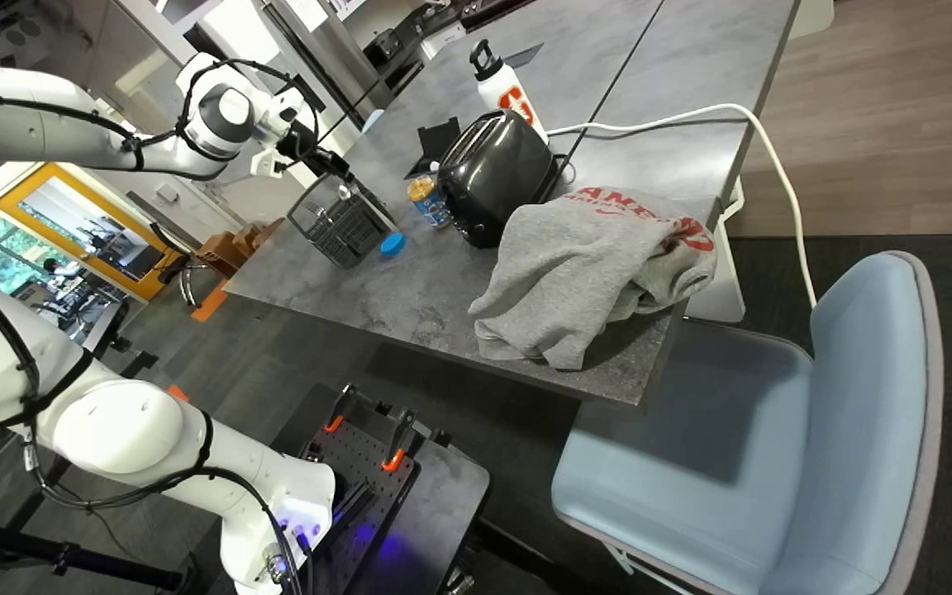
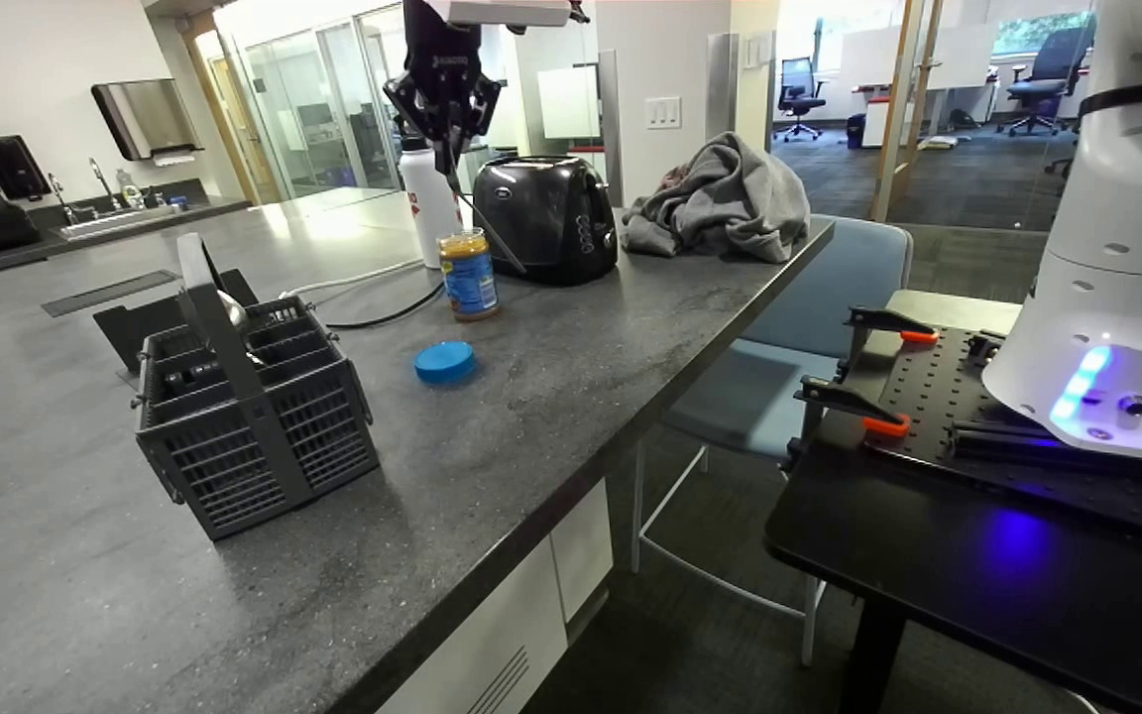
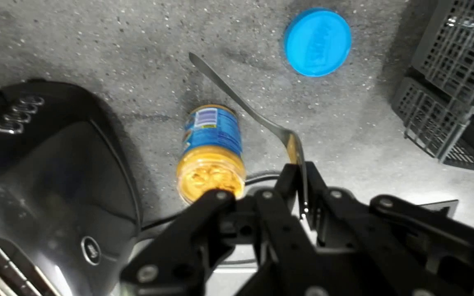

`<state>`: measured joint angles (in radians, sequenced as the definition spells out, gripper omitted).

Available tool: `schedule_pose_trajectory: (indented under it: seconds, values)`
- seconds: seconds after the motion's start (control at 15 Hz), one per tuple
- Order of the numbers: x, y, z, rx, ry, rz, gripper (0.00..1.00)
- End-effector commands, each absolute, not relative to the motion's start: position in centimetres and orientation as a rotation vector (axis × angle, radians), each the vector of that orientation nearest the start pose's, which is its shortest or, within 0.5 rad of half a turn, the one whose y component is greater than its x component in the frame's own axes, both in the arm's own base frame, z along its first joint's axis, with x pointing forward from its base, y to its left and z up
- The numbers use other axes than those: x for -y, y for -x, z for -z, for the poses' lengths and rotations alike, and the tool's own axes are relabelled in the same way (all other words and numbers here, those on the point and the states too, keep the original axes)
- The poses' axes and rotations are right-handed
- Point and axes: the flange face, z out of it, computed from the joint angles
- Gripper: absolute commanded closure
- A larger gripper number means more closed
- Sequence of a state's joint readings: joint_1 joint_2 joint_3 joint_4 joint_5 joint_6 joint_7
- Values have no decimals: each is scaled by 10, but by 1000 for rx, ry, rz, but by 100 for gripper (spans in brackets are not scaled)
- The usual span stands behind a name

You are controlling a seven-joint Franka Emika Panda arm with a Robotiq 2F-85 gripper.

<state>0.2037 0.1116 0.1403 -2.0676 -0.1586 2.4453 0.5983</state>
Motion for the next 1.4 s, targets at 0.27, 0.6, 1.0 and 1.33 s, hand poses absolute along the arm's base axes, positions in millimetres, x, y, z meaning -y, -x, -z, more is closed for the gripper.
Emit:
schedule_pose_trajectory:
  seconds: [0.27,0.6,1.0,1.33]
  values:
    - [-188,-511,-357,-196,3205,413,98]
    - [-200,-482,-322,40,3249,441,98]
    - [-217,-452,-292,215,3281,658,98]
    - [-225,-449,-282,224,3313,747,92]
